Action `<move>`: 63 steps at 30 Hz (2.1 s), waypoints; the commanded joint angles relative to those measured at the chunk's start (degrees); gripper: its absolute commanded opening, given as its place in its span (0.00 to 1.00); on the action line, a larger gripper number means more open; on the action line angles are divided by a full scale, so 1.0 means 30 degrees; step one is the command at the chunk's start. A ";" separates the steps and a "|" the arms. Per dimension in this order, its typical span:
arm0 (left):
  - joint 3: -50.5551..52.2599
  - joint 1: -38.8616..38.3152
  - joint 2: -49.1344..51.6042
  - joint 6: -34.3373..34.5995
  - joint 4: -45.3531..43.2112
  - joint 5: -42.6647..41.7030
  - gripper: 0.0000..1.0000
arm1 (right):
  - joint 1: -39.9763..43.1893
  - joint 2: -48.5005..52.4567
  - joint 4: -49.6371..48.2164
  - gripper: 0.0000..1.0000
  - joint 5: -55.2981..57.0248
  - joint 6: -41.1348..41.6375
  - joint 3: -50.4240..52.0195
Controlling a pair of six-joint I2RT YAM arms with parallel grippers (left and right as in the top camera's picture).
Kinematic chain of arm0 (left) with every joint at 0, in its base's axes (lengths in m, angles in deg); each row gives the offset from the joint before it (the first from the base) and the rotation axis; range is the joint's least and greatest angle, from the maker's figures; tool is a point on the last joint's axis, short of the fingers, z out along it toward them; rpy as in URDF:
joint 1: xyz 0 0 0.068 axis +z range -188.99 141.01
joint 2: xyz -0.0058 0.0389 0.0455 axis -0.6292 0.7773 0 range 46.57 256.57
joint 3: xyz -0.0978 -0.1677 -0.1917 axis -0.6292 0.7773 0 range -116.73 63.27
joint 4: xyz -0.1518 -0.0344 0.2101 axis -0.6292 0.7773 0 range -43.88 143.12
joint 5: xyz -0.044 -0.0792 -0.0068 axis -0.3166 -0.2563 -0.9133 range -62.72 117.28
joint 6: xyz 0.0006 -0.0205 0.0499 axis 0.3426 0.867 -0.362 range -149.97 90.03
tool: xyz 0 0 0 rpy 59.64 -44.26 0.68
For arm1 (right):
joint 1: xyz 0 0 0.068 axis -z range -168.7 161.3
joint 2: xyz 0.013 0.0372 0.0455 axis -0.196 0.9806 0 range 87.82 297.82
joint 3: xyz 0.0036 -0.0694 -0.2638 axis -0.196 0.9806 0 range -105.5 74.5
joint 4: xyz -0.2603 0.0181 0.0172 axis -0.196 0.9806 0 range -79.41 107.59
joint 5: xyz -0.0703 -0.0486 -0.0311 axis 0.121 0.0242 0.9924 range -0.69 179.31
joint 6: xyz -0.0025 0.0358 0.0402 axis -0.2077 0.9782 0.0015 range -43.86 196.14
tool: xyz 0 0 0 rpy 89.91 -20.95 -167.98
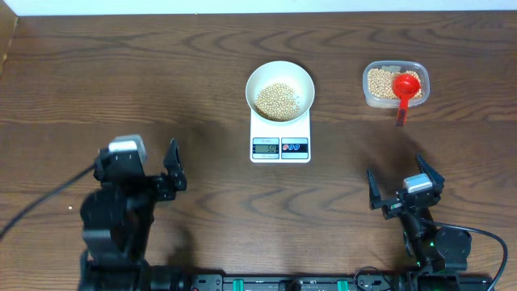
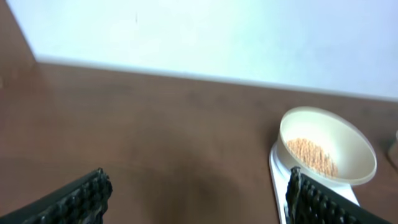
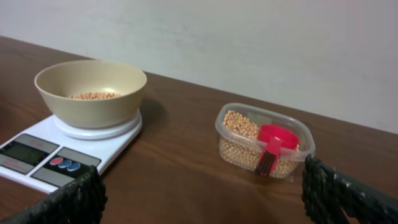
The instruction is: Scoop item into bowl and weigh 50g on scale
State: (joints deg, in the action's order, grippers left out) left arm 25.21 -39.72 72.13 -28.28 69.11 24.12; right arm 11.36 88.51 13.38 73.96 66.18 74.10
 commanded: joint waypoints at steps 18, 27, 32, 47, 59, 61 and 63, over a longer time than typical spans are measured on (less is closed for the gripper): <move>1.1038 0.0954 -0.7140 -0.4036 -0.8437 0.0415 0.92 | -0.0124 -0.0138 0.0117 0.99 0.0146 -0.0138 0.0029; 1.2619 0.0954 -0.8502 -0.4568 -0.8094 0.0415 0.92 | -0.0124 -0.0138 0.0117 0.99 0.0153 -0.0138 0.0029; 1.2611 0.0954 -0.8502 -0.4561 -0.7242 0.0408 0.92 | -0.0124 -0.0138 0.0117 0.99 0.0146 -0.0138 0.0029; 1.2611 0.0933 -0.8422 -0.4481 -0.6331 0.0342 0.92 | -0.0124 -0.0138 0.0117 0.99 0.0146 -0.0138 0.0029; 1.2611 0.0933 -0.8422 -0.4481 -0.6331 0.0335 0.92 | -0.0124 -0.0138 0.0117 0.99 0.0146 -0.0138 0.0029; 1.2611 0.0933 -0.8422 -0.4481 -0.6331 0.0342 0.92 | -0.0124 -0.0138 0.0117 0.99 0.0153 -0.0138 0.0029; 1.2611 0.0933 -0.8422 -0.4481 -0.6331 0.0342 0.92 | -0.0124 -0.0131 0.0117 0.99 0.0146 -0.0138 0.0029</move>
State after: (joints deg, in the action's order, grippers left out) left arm 62.50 -37.16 47.19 -40.95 47.38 24.43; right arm 11.36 88.49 13.38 73.96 66.16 74.08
